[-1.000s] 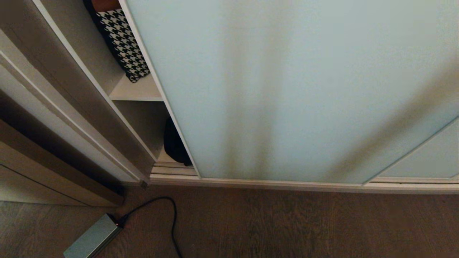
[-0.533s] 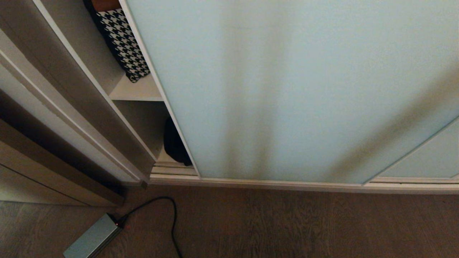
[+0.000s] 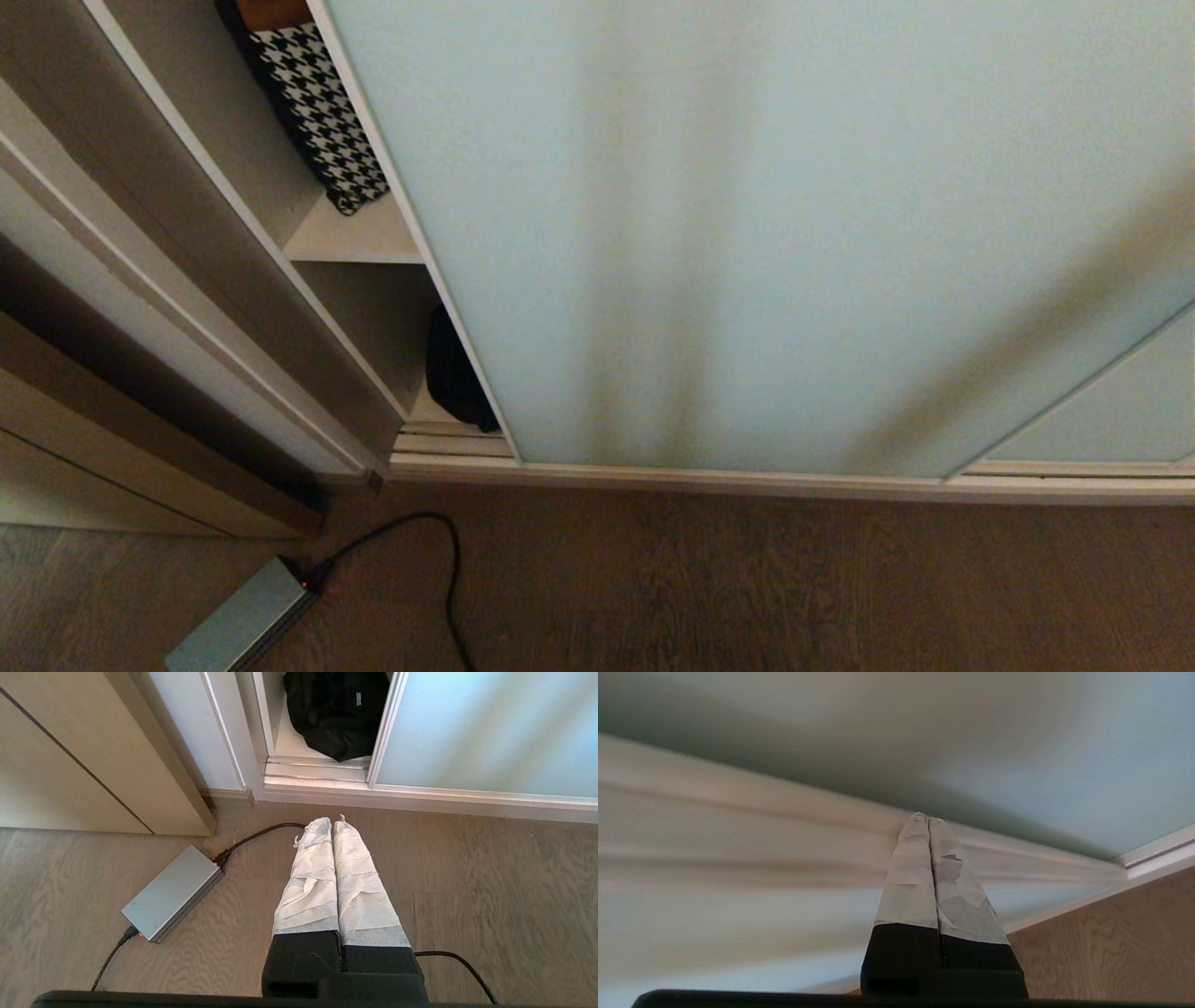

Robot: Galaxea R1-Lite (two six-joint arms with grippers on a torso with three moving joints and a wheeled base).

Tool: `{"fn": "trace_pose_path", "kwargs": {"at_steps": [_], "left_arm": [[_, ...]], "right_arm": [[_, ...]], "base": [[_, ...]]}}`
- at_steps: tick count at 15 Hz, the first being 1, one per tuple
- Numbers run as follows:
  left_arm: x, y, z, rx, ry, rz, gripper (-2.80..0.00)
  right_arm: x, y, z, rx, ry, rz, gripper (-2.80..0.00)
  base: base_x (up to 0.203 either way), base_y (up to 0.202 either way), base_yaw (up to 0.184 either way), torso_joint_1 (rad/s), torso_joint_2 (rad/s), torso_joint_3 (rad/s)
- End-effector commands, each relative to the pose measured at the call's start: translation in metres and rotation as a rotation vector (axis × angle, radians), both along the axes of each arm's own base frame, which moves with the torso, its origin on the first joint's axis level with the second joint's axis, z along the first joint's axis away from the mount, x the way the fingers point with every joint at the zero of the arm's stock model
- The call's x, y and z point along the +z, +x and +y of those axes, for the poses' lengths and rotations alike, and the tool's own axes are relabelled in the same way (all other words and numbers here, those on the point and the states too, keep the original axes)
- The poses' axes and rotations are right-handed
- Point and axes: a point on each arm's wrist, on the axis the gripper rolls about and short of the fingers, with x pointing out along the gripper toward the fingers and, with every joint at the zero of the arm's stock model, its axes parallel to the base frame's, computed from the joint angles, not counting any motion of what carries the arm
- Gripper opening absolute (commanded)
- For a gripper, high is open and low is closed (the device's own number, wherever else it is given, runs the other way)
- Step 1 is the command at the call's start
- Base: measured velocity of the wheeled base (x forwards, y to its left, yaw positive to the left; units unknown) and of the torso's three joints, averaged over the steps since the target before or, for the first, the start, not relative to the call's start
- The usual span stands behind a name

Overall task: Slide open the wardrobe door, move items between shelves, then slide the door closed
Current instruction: Close the door

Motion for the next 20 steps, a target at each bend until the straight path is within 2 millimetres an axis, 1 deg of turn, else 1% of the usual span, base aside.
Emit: {"fn": "trace_pose_path", "kwargs": {"at_steps": [1, 3, 6, 10, 14, 20], "left_arm": [[0.000, 0.000, 0.000, -0.001, 0.000, 0.000, -2.80], [0.000, 0.000, 0.000, 0.001, 0.000, 0.000, -2.80], [0.000, 0.000, 0.000, 0.000, 0.000, 0.000, -2.80], [0.000, 0.000, 0.000, 0.001, 0.001, -0.002, -2.80], [0.000, 0.000, 0.000, 0.000, 0.000, 0.002, -2.80], [0.000, 0.000, 0.000, 0.001, 0.000, -0.001, -2.80]], "right_arm": [[0.004, 0.004, 0.002, 0.013, -0.010, -0.013, -2.80], [0.005, 0.006, 0.003, 0.018, -0.009, -0.013, -2.80], [0.007, 0.003, 0.015, 0.035, -0.007, -0.011, -2.80], [0.006, 0.001, 0.035, 0.073, -0.001, -0.001, -2.80], [-0.003, 0.001, 0.056, 0.117, -0.018, -0.021, -2.80], [-0.025, 0.011, 0.099, 0.210, -0.038, -0.043, -2.80]], "base": [[0.000, 0.000, 0.000, 0.000, 0.00, 0.000], [0.000, 0.000, 0.000, 0.000, 0.00, 0.000], [0.000, 0.000, 0.000, 0.000, 0.00, 0.000], [0.000, 0.000, 0.000, 0.000, 0.00, 0.000], [0.000, 0.000, 0.000, 0.000, 0.00, 0.000], [0.000, 0.000, 0.000, 0.000, 0.00, 0.000]]}}
